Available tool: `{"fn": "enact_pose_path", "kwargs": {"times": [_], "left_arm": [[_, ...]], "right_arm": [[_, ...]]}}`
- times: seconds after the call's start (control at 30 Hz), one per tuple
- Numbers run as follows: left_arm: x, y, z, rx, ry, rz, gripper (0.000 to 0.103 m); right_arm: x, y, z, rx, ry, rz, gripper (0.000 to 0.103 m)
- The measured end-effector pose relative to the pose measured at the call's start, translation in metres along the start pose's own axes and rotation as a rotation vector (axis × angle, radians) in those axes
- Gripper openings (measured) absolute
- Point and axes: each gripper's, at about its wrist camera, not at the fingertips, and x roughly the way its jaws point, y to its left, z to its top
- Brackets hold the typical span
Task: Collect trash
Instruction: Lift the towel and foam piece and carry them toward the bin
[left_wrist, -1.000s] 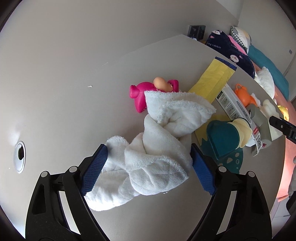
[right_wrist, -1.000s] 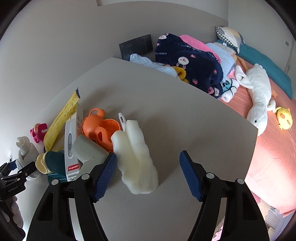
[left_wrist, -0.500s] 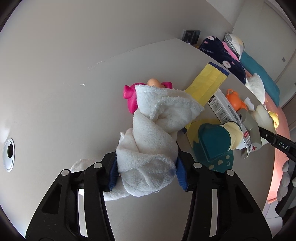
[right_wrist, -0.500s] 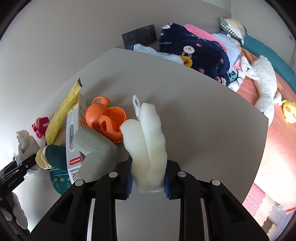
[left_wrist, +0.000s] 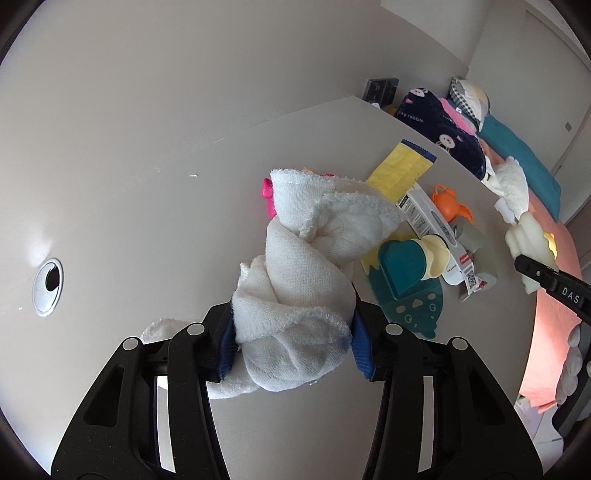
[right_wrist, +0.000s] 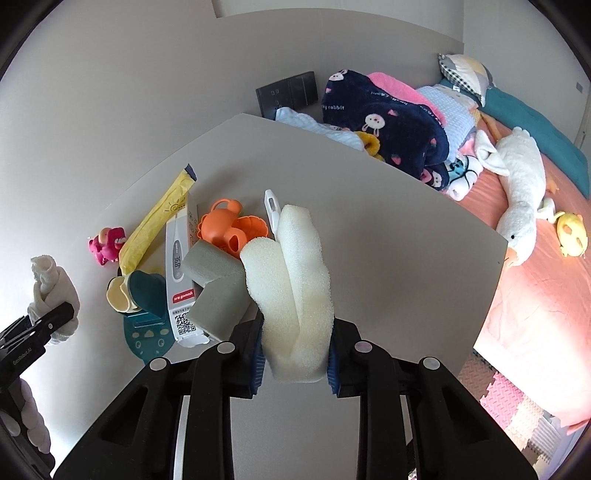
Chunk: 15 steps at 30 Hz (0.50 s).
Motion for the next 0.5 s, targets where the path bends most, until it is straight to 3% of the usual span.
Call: {"fn": "enact_pose_path", "kwargs": {"times": [0.5], "left_arm": [[-0.039,-0.059,-0.015,0.089,-0.023,-0.064,0.049]], "right_arm": [[-0.071,-0.013,-0.029,0.011,-0.069,0.013,0.028]]}}
